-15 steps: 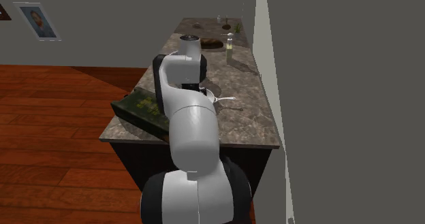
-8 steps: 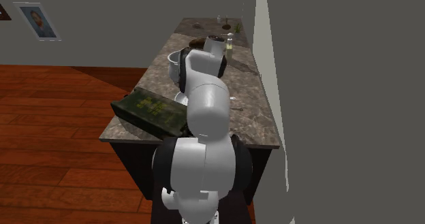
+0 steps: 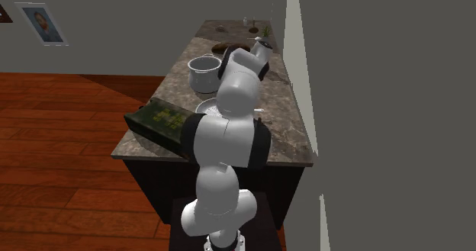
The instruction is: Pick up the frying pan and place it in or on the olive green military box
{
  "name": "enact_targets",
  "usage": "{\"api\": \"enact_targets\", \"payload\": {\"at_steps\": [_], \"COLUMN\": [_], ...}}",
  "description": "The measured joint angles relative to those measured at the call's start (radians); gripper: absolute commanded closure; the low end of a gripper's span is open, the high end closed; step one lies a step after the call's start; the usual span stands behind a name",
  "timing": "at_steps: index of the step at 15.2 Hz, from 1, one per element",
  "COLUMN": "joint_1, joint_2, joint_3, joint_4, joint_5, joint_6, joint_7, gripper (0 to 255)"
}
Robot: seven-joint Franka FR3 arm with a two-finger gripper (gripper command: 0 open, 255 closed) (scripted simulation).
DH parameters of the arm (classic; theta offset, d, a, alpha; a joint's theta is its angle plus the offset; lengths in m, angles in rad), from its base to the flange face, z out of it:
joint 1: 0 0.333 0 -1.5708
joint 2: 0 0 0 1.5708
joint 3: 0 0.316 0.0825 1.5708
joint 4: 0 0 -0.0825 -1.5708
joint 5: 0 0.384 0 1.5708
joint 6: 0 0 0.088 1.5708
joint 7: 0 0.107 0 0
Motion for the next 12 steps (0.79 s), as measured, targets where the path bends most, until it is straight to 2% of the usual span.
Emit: {"api": "enact_targets", "payload": {"at_steps": [3,6,12], "joint_1": [-0.01,-0.055,-0.05], "joint_2": [0.157,0.315,0.352], "joint_3": [-0.056,-0.084,-0.071], "joint_4": [0.126,0.282,0.252], "joint_5": [0.125,0.244,0.28], "joint_6": [-0.051,-0.138,-0.088], "joint_7": [-0.144,-0.258,-0.293], "gripper": [0,0,0]}}
